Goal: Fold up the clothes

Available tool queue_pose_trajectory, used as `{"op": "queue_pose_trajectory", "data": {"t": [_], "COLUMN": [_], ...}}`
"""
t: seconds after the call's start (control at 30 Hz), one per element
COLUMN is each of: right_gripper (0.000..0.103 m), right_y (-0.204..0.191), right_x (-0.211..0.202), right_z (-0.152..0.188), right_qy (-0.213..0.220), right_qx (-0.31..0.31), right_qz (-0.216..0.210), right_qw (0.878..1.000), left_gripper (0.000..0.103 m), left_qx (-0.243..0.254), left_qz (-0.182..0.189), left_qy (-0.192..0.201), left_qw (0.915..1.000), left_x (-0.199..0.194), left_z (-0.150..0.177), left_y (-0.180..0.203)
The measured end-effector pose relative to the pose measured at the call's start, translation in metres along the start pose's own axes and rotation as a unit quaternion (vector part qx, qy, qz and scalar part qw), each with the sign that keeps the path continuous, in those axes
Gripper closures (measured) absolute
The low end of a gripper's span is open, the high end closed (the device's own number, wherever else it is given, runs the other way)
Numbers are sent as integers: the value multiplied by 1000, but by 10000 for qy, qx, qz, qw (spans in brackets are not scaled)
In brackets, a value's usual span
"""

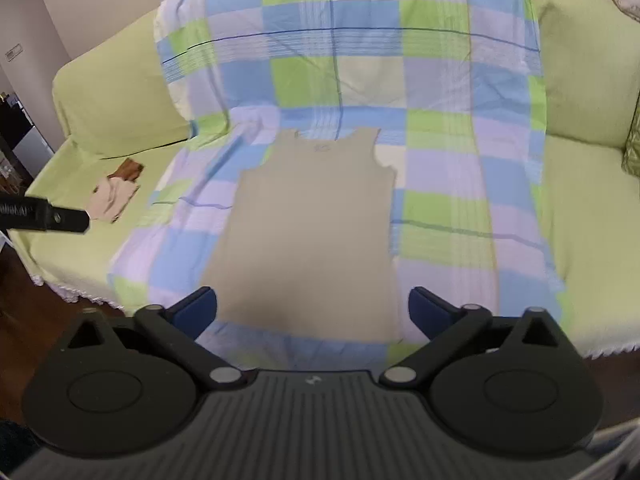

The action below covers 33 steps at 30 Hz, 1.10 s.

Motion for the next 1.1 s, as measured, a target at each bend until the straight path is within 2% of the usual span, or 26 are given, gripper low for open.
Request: {"op": "queue_pose_trajectory", "data": {"t": [0.3,0.6,0.9,1.1], "right_gripper": [2,2,2,3], "right_y": [-46,-50,-30,3], "right_x": [-25,-48,-43,-5], "right_z": [33,43,35,9], "right_qy": [-89,24,-22,-209], "right_qx": [-163,-6,113,314], "right_qz": [153,327,370,241], "right_qw": [9997,9995,9992,9990], "left_gripper": [30,27,27,27], "left_qx": [-44,41,228,310], "left_qz": [-115,-51,-27,-49], "left_qy": [-67,-32,-225,-486], "left_qw": [9999,10000,9995,9983], "left_x": [-25,-39,-17,26], "left_z": [39,46,28,-8], "left_y": [-29,-31,-10,16]}}
Point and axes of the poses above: each gripper's, at about its wrist camera, not at the fingertips, and x roughly the way its jaws point, y to its right, z to its underside, the point moved 2 cm from there along x, roughly the way its jaws point, and after that the axes turned 6 degrees about -z, right-handed, at the moved point
